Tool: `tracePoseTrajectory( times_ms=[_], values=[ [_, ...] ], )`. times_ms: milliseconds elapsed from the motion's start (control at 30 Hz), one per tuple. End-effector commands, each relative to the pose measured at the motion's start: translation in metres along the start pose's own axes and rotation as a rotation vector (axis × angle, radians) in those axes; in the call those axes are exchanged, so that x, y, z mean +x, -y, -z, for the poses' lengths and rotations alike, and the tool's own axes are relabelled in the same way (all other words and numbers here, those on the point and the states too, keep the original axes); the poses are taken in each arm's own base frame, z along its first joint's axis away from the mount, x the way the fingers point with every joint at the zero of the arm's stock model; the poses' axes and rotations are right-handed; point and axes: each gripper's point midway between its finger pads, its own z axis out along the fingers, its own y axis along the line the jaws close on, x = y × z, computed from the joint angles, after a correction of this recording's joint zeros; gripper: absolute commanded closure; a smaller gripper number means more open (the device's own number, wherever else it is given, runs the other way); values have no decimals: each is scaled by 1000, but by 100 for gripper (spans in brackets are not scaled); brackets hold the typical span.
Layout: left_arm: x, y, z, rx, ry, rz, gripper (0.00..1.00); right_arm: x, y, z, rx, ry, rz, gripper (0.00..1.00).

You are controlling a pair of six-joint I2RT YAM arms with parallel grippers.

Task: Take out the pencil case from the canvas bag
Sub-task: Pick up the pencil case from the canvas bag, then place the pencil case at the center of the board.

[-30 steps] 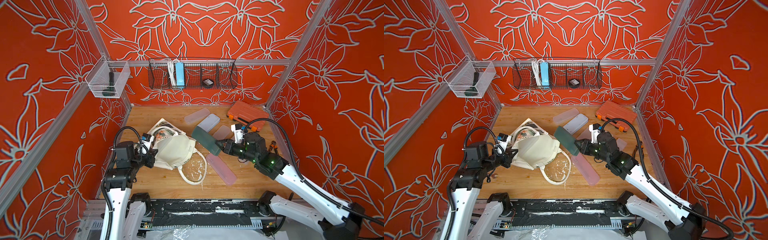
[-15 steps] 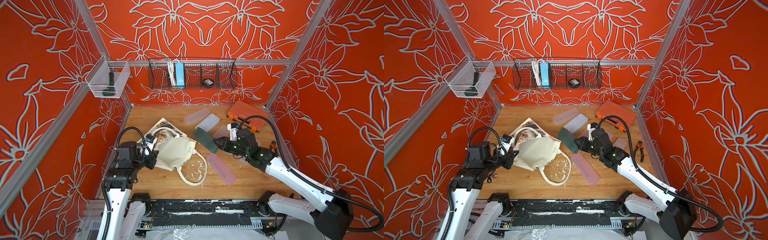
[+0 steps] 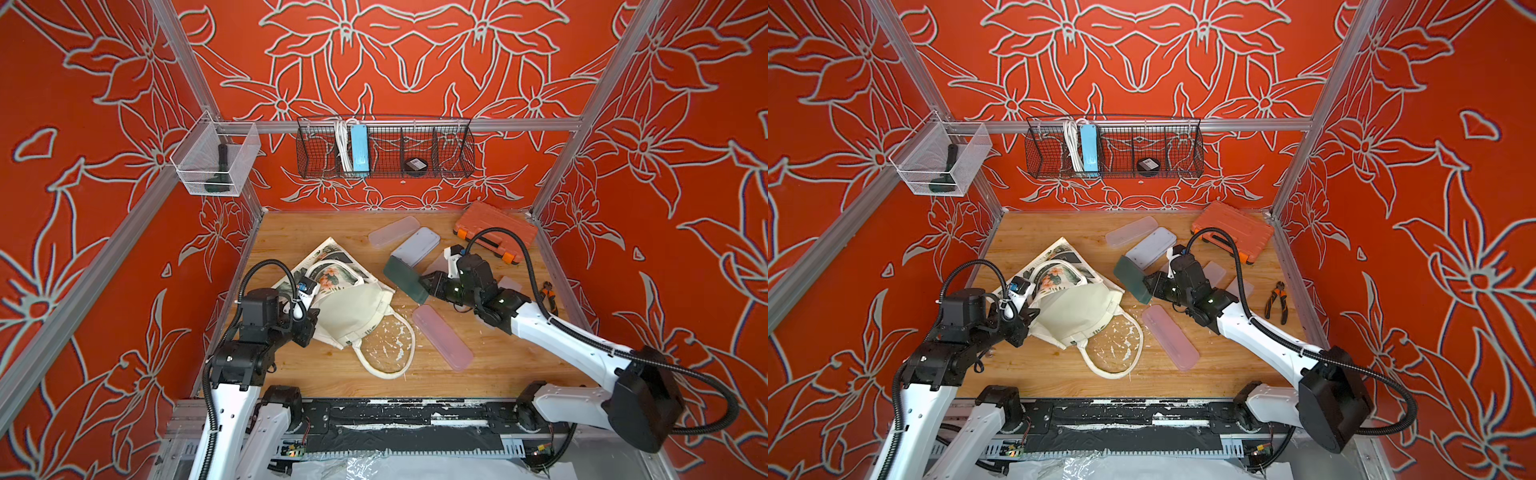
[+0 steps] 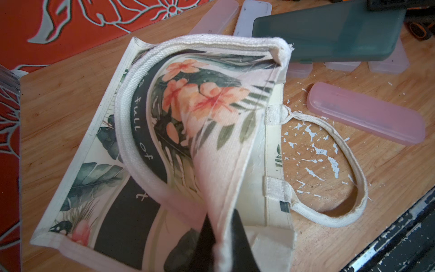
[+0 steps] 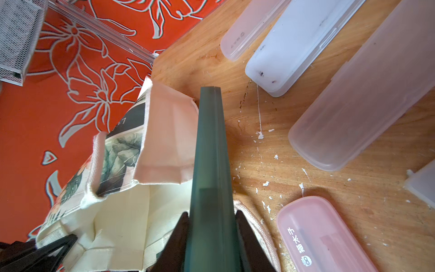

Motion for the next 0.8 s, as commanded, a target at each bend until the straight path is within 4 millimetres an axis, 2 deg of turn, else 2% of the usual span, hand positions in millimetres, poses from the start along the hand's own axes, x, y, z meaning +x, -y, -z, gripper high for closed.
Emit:
tracePoseTrajectory(
  times_ms=[0, 200, 767],
  values=[
    [10, 3, 0, 3, -33, -22, 100, -17, -13, -3, -42, 56, 5, 80],
    [14, 6, 3, -1, -50, -15, 100, -13, -7, -22, -21, 27, 7, 80],
    [25, 11, -6, 10, -65, -25, 100, 1, 13, -79, -7, -27, -67, 82]
  ],
)
